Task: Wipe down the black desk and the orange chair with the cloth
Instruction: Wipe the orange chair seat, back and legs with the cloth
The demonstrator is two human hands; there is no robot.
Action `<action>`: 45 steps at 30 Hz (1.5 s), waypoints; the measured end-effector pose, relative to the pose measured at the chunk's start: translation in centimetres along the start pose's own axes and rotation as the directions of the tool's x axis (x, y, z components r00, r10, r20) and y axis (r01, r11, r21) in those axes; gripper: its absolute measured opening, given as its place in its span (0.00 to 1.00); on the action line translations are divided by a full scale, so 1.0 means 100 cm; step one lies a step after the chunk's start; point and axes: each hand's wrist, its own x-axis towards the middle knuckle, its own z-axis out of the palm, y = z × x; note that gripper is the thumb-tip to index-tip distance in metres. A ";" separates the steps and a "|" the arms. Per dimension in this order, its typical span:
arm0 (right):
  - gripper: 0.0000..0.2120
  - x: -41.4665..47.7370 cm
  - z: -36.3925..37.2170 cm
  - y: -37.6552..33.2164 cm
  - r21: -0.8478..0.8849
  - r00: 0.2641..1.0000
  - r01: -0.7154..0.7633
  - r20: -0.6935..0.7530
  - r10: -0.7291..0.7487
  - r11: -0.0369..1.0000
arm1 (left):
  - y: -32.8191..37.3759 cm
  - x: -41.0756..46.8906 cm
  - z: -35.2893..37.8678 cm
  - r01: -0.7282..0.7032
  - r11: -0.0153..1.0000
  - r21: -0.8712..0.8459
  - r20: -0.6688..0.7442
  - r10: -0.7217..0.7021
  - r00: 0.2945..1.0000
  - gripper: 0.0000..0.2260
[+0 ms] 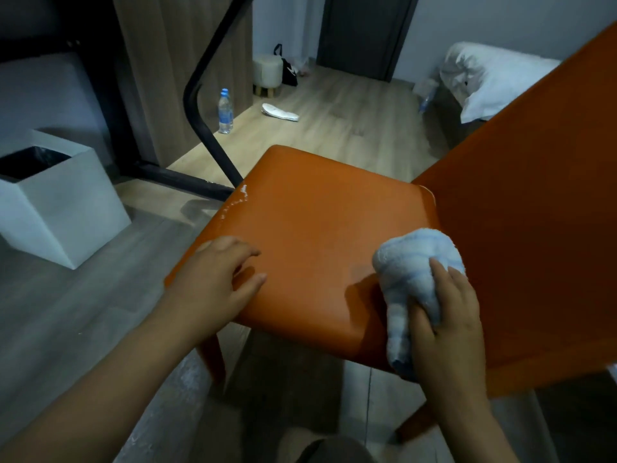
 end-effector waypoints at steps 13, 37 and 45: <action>0.33 -0.035 0.025 -0.004 -0.183 1.000 -0.006 -0.003 0.006 0.983 | 0.011 0.008 0.013 -0.031 0.999 0.009 -0.006 0.031 0.999 0.18; 0.34 -0.043 0.102 -0.102 -0.034 0.935 0.248 0.271 -0.230 0.968 | -0.069 -0.003 -0.032 0.243 0.970 0.010 -0.203 -0.236 0.950 0.16; 0.33 -0.044 0.130 -0.143 0.029 0.886 0.285 0.374 -0.274 0.958 | -0.082 -0.010 -0.043 0.303 0.953 -0.014 -0.226 -0.299 0.927 0.16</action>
